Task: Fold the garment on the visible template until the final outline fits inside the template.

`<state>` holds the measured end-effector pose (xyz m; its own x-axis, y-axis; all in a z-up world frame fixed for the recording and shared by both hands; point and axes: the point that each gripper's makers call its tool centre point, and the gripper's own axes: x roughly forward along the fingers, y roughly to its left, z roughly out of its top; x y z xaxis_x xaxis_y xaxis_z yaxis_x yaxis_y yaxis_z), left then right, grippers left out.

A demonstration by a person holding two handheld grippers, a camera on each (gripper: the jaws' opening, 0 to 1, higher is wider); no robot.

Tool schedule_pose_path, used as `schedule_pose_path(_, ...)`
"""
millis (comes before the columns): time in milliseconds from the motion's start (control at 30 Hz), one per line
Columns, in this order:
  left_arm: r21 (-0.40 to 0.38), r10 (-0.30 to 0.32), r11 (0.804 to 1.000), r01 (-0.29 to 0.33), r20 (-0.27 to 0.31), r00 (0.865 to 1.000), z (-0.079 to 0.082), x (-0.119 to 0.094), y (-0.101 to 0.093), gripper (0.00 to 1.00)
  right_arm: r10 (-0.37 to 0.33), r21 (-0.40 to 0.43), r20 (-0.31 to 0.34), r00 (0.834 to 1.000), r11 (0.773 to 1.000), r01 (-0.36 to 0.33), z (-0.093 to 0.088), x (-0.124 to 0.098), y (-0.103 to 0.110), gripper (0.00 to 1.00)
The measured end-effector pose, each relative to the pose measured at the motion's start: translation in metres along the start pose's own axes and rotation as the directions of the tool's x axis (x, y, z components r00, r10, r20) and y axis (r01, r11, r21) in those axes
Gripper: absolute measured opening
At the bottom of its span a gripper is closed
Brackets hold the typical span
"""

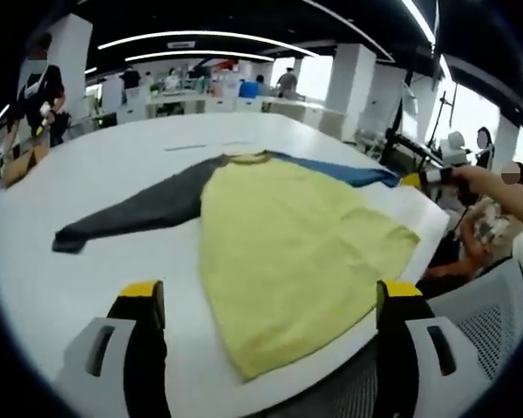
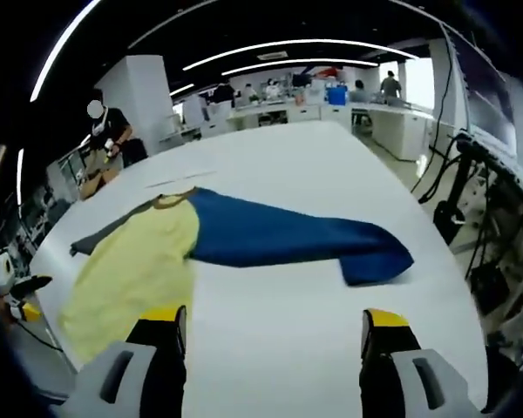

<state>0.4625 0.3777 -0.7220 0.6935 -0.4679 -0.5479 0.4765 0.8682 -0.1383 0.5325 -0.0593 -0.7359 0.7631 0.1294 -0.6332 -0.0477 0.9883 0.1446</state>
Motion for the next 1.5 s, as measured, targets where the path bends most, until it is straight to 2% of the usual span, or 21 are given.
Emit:
schedule_pose_path(167,0.03,-0.006,1.0,0.007,-0.014,1.0,0.0,0.002,-0.002,0.99,-0.045,0.013,0.014,0.999,0.999,0.045,0.005,0.006,-0.018,0.79)
schedule_pose_path(367,0.037,-0.008,0.999,0.008,-0.002,1.0,0.003,0.002,-0.003,0.99,-0.097,0.035,0.029,0.995,0.995,0.096,0.006,0.014,-0.038,0.75)
schedule_pose_path(400,0.039,-0.008,0.999,0.008,0.0,1.0,0.003,0.002,-0.003,0.99,-0.105,0.044,0.031,0.994,0.994,0.104,0.007,0.016,-0.052,0.74)
schedule_pose_path(533,0.036,-0.008,0.999,0.007,0.015,1.0,0.006,0.001,-0.003,0.99,-0.141,0.068,0.033,0.989,0.988,0.138,0.008,0.025,-0.074,0.7)
schedule_pose_path(667,0.034,-0.008,0.999,0.007,0.031,0.999,0.01,0.0,-0.003,0.98,-0.169,0.1,0.042,0.985,0.981,0.164,0.01,0.035,-0.091,0.63)
schedule_pose_path(833,0.068,0.02,0.997,-0.024,0.049,0.999,0.016,-0.003,0.002,0.9,-0.216,0.124,0.042,0.975,0.97,0.21,0.011,0.044,-0.109,0.5)
schedule_pose_path(1067,0.069,0.017,0.997,-0.02,0.055,0.998,0.017,-0.003,0.002,0.91,-0.257,0.12,0.037,0.966,0.961,0.251,0.013,0.055,-0.115,0.36)
schedule_pose_path(1300,0.06,0.018,0.998,-0.022,0.058,0.998,0.017,-0.004,0.002,0.91,-0.294,0.123,0.029,0.955,0.95,0.289,0.011,0.062,-0.12,0.27)
schedule_pose_path(1467,0.068,0.023,0.997,-0.026,0.055,0.998,0.018,-0.004,0.004,0.91,-0.332,0.125,0.044,0.942,0.937,0.325,0.015,0.062,-0.127,0.14)
schedule_pose_path(1500,0.069,0.022,0.997,-0.026,0.054,0.998,0.018,-0.004,0.004,0.91,-0.334,0.125,0.045,0.941,0.937,0.326,0.015,0.062,-0.127,0.07)
